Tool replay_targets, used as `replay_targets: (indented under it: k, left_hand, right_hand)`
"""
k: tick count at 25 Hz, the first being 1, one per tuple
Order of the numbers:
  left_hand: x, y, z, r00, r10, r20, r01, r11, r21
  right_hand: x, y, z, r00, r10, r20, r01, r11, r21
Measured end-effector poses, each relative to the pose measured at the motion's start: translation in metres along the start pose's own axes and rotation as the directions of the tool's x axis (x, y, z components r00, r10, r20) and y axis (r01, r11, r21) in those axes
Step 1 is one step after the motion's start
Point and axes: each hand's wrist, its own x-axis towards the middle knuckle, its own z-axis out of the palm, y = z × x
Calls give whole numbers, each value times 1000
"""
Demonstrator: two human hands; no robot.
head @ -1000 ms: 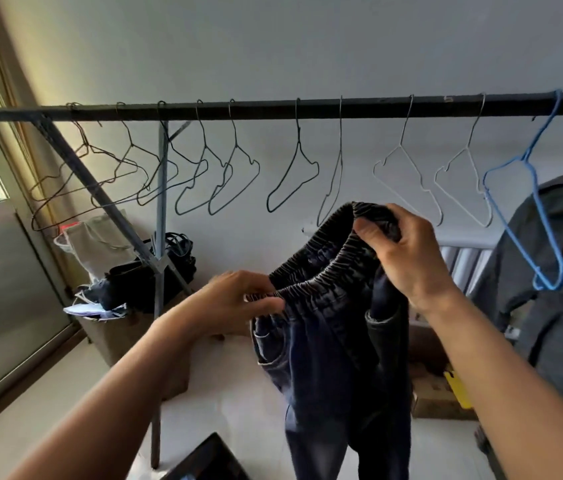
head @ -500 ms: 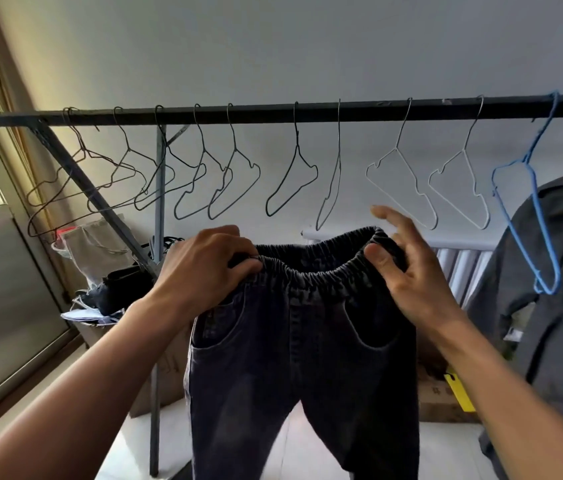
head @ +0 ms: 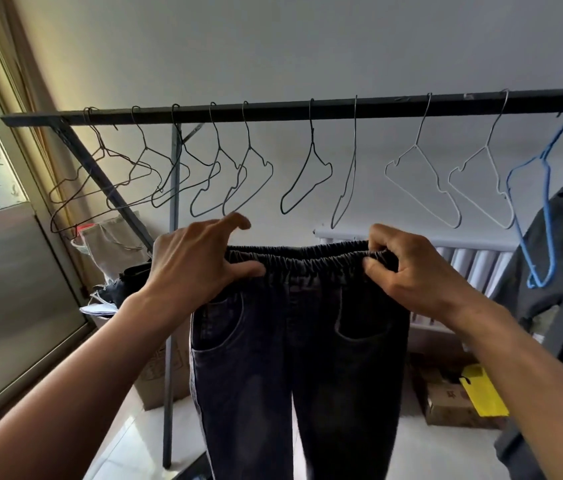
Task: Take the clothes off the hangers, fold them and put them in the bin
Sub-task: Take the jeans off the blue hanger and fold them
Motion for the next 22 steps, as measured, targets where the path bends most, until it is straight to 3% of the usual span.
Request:
replay_targets:
  k: [3, 7, 9, 11, 12, 14, 16, 19, 22]
  left_hand:
    - [1, 7, 2, 994, -100, 37, 96, 991, 95]
    - [1, 12, 24, 990, -138, 32, 136, 989, 63]
    - [-1, 14, 38, 965, -244, 101, 244, 970, 9]
    - [-1, 13, 54, 896, -373, 242, 417, 893, -170]
    - [-2, 13, 58, 848, -410, 336, 511, 799, -316]
    - [-4, 17, 61, 737, -430, 521, 675, 429, -600]
    - [-9, 27, 57, 652, -398, 645, 728, 94, -679]
    - [-14, 37, 51, 639, -351, 685, 696, -117, -709]
    - [-16, 38, 48, 642, -348, 683, 655, -214, -725]
  right_hand:
    - [0, -10, 11, 997, 68, -36, -64, 991, 114]
    - [2, -25, 30, 987, 127, -98, -106, 975, 195]
    - [3, -32, 43, 983, 132, -129, -116, 985, 127]
    - [2, -43, 57, 973, 104, -205, -98, 994, 41]
    - [1, -48, 64, 965, 84, -248, -81, 996, 24]
    - [-2, -56, 77, 955, 77, -286, -63, 996, 56]
    - [-6, -61, 88, 958, 113, -263, -76, 986, 146]
    - [-14, -65, 99, 961, 196, -193, -120, 930, 347]
    - [-22, -65, 106, 986, 157, -50, -124, 907, 402]
